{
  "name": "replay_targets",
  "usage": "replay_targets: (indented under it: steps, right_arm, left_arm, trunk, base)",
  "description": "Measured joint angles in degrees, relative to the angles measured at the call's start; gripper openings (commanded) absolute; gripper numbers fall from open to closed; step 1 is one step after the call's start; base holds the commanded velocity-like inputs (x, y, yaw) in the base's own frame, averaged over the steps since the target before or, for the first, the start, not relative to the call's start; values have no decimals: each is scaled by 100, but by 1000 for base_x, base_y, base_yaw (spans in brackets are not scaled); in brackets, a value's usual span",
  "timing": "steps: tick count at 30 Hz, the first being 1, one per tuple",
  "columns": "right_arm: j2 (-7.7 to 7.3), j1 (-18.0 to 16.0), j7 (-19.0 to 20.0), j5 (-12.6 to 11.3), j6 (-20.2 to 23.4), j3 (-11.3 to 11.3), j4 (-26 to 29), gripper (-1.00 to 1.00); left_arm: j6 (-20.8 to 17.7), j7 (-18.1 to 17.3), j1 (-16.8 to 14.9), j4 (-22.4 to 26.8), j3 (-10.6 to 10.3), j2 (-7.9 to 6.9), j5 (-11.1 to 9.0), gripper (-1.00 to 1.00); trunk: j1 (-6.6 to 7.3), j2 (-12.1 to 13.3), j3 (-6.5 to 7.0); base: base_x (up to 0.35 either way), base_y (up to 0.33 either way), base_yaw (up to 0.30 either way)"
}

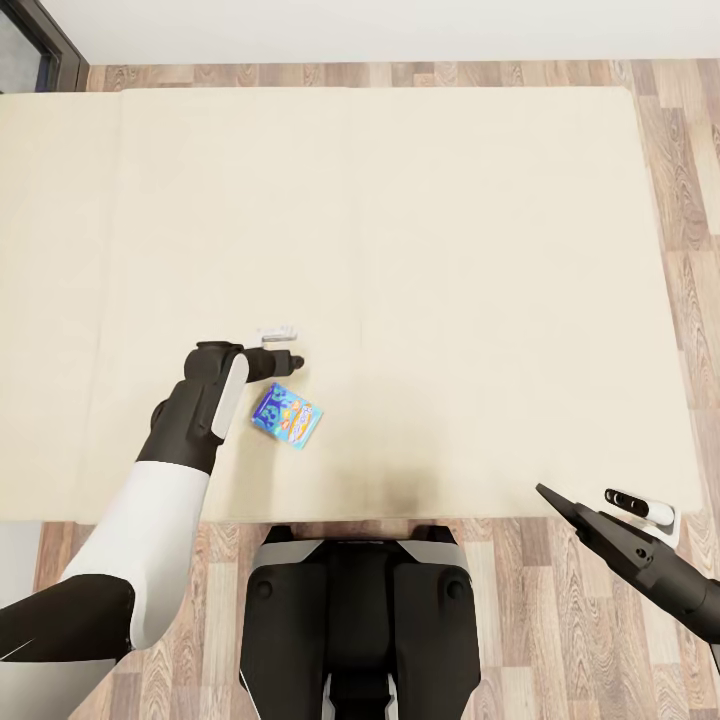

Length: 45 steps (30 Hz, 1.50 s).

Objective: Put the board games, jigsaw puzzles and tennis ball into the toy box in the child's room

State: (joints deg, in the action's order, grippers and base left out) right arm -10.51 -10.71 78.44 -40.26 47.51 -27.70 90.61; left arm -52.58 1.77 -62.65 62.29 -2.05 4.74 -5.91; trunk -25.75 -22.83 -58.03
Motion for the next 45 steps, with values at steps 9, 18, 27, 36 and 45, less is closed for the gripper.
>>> replay_targets:
  steps: [9,18,27,36,45]
  right_arm:
    - [0,-2,-2,-1,0,-4,-3,100]
    - [5,0,-5,-1,-2,0,-1,100]
    - [5,0,4,0,-15,1,-1,100]
    - [6,-1,8,-1,-18,2,-1,100]
    - [6,-1,9,-1,-18,2,0,100]
  left_arm:
    - [55,-124,1,-21,-10,33,-21,100]
    - [63,-466,2,-33,-15,44,-14,100]
    - [62,-631,5,-50,-23,45,-6,100]
    - [65,-645,7,-120,-25,45,-6,100]
    - [72,-647,9,-248,-47,53,-2,100]
  trunk:
    - [0,0,0]
    - [0,0,0]
    - [0,0,0]
    - [0,0,0]
    - [0,0,0]
  base:
    - [0,0,0]
    - [0,0,0]
    - [0,0,0]
    - [0,0,0]
    - [0,0,0]
